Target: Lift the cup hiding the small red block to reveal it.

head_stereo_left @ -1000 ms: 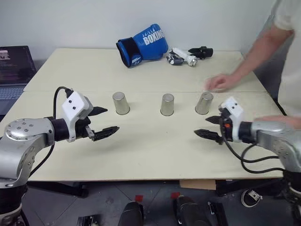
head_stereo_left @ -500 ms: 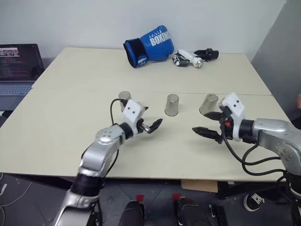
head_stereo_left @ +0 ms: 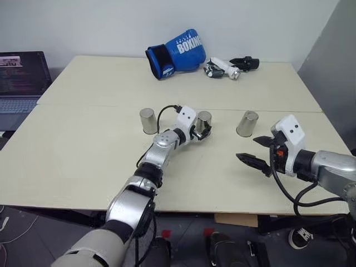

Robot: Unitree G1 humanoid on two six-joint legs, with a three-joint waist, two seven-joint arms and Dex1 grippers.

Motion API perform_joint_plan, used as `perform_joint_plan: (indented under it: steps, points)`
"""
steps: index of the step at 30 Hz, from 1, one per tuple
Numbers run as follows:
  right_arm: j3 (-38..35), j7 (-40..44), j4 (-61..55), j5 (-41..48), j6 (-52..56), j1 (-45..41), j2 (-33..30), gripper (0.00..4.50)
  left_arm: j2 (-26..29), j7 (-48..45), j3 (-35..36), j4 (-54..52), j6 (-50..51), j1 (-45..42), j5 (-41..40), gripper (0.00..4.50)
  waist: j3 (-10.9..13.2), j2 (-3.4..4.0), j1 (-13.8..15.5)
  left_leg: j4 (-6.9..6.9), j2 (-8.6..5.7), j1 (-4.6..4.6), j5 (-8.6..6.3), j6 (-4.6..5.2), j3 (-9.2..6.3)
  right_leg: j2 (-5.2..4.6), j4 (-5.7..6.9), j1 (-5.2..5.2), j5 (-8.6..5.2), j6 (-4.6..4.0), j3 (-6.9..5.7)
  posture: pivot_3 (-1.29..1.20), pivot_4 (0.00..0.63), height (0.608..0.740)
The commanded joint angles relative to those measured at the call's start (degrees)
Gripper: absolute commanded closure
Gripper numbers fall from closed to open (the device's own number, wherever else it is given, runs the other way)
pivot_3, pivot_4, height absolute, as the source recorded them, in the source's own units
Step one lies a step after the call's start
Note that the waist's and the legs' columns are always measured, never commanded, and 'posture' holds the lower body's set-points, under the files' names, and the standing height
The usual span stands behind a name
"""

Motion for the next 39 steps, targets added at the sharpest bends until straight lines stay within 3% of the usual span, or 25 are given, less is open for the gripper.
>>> perform_joint_plan:
  steps: [1, 10, 13, 17, 20, 27, 29, 30, 34, 39]
  points:
    - [-3.0, -1.7, -2.7, 2.0, 1.2, 0.3, 0.5, 0.0, -1.4, -0.9, 2.7, 5.6, -5.0, -3.9, -0.4, 0.19, 0.0, 0.0, 0.0, 0.0, 0.0, 0.0, 0.0, 0.0, 0.0, 0.0, 0.0, 0.0, 0.0, 0.0, 0.0, 0.0, 0.15, 0.74]
    - [-4.1, -3.6, -2.6, 3.6, 2.0, 0.6, 0.8, 0.0, -1.0, -3.1, 5.7, 4.9, -6.9, -4.5, -0.6, 1.8, 0.0, 0.0, -0.1, -0.03, 0.0, 0.02, 0.0, 0.0, -0.02, 0.0, 0.02, 0.0, 0.0, 0.0, -0.01, 0.0, 0.15, 0.74]
    - [-3.8, -3.8, -2.2, 3.8, 1.7, 0.4, 1.0, 0.0, 0.0, -2.8, 6.7, -4.3, -2.8, -1.8, -2.0, 1.82, 0.0, 0.0, -0.1, -0.03, 0.01, 0.02, 0.0, 0.0, -0.02, 0.0, 0.04, 0.0, 0.0, 0.0, -0.02, 0.0, 0.15, 0.74]
    - [-3.0, -3.9, -1.2, 3.5, 0.7, 0.4, 1.5, 0.0, 1.1, -0.9, 7.4, -28.1, 10.0, 7.7, -5.1, 1.82, 0.0, 0.0, -0.2, -0.06, 0.05, 0.05, 0.0, -0.01, -0.02, 0.01, 0.06, 0.0, 0.0, 0.0, 0.0, 0.0, 0.15, 0.74]
    - [-2.4, -3.9, -0.5, 3.4, 0.1, 0.2, 1.8, 0.0, 1.2, 2.4, 6.9, -38.8, 18.5, 12.5, -4.7, 1.82, 0.0, 0.01, -0.2, -0.05, 0.08, 0.06, 0.01, -0.02, -0.01, 0.01, 0.09, 0.0, 0.0, 0.0, 0.0, 0.0, 0.15, 0.74]
    - [-0.3, -3.3, 1.7, 2.9, -1.6, -1.1, 1.5, 0.0, 0.9, 8.1, 6.2, -45.1, 27.0, 18.8, -2.6, 1.82, 0.0, 0.01, -0.1, 0.04, 0.06, 0.11, 0.02, -0.02, -0.05, 0.02, 0.17, 0.03, 0.01, 0.02, -0.05, 0.0, 0.15, 0.74]
    - [0.1, -3.2, 2.2, 2.8, -1.8, -1.5, 1.3, 0.0, 0.7, 7.8, 6.0, -44.3, 26.8, 19.5, -2.9, 1.12, 0.0, 0.01, -0.1, 0.06, 0.06, 0.1, 0.03, -0.01, -0.05, 0.03, 0.16, 0.03, 0.02, 0.04, -0.04, 0.0, 0.15, 0.74]
    - [0.3, -3.3, 2.2, 2.8, -1.8, -1.7, 1.4, 0.0, 0.7, 7.7, 5.9, -43.9, 26.4, 19.9, -2.7, 1.06, 0.0, 0.01, -0.1, 0.06, 0.06, 0.09, 0.04, -0.01, -0.05, 0.02, 0.15, 0.03, 0.02, 0.04, -0.04, 0.0, 0.15, 0.74]
    - [0.4, -3.3, 2.4, 3.2, -1.6, -2.2, 1.1, 0.0, 0.9, 7.5, 5.9, -45.8, 27.2, 20.6, -3.2, 0.11, 0.0, 0.01, -0.1, 0.01, 0.06, 0.09, 0.03, -0.01, -0.04, 0.02, 0.12, 0.03, 0.02, 0.03, -0.03, 0.0, 0.15, 0.74]
    - [0.7, -3.6, 2.0, 3.8, -1.3, -2.1, 1.5, 0.0, 4.0, 6.6, 6.3, -53.5, 32.9, 21.1, -3.9, 0.05, 0.0, 0.01, -0.1, -0.02, 0.06, 0.06, 0.03, -0.01, -0.05, 0.02, 0.07, 0.02, 0.01, 0.02, -0.04, 0.0, 0.15, 0.74]
